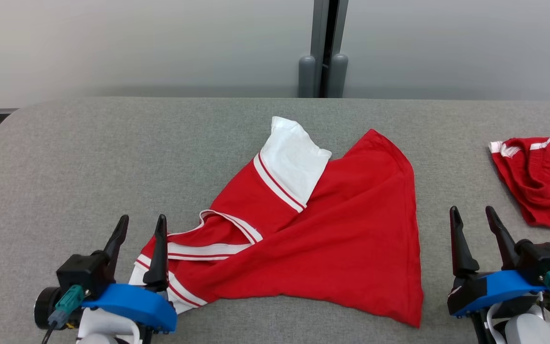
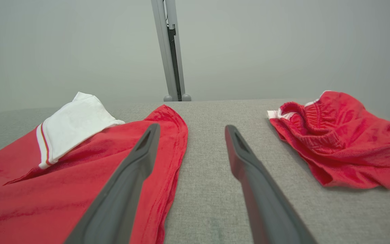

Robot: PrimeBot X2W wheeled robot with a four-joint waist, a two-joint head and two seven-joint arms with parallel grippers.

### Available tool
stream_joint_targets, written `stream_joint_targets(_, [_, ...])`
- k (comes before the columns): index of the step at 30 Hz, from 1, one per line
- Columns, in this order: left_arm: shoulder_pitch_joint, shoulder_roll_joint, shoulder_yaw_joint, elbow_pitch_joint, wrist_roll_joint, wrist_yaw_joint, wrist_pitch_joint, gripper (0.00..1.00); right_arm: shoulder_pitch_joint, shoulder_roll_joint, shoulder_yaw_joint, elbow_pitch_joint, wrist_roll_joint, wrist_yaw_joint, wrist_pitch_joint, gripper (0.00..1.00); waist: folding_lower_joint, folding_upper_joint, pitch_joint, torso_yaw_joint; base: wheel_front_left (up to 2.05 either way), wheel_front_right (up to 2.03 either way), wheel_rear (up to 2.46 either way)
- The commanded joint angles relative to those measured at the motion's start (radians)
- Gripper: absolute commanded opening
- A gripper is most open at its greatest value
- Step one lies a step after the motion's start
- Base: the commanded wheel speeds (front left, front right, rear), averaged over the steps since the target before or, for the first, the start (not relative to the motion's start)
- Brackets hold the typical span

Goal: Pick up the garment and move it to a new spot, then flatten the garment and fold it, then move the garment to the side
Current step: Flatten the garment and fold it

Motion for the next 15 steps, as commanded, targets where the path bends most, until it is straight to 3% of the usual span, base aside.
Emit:
stream_joint_targets(1, [-0.023, -0.003, -0.005, 0.018, 0.004, -0.01, -0.007, 1.0, 0.009, -0.002, 0.0, -0.002, -0.003, 0.0, -0.002, 1.0, 0.0, 0.0, -0.003, -0.005, 0.0, 0.0, 0.0])
stream_joint_targets(2, [-0.072, -0.012, -0.036, 0.074, 0.016, -0.044, 0.0, 1.0, 0.009, -0.002, 0.009, -0.001, -0.007, 0.0, 0.001, 1.0, 0.0, 0.0, -0.005, -0.015, 0.0, 0.0, 0.0])
stream_joint_targets(8, [-0.229, -0.036, -0.125, 0.225, 0.061, -0.115, 0.063, 1.0, -0.009, -0.002, 0.056, -0.009, 0.002, 0.0, 0.01, 1.0, 0.0, 0.0, 0.014, -0.048, 0.0, 0.0, 0.0])
stream_joint_targets(15, [-0.422, -0.147, -0.266, 0.458, 0.124, -0.203, 0.144, 1.0, -0.04, -0.002, 0.121, -0.022, 0.012, 0.0, 0.015, 1.0, 0.0, 0.0, 0.073, -0.118, 0.0, 0.0, 0.0])
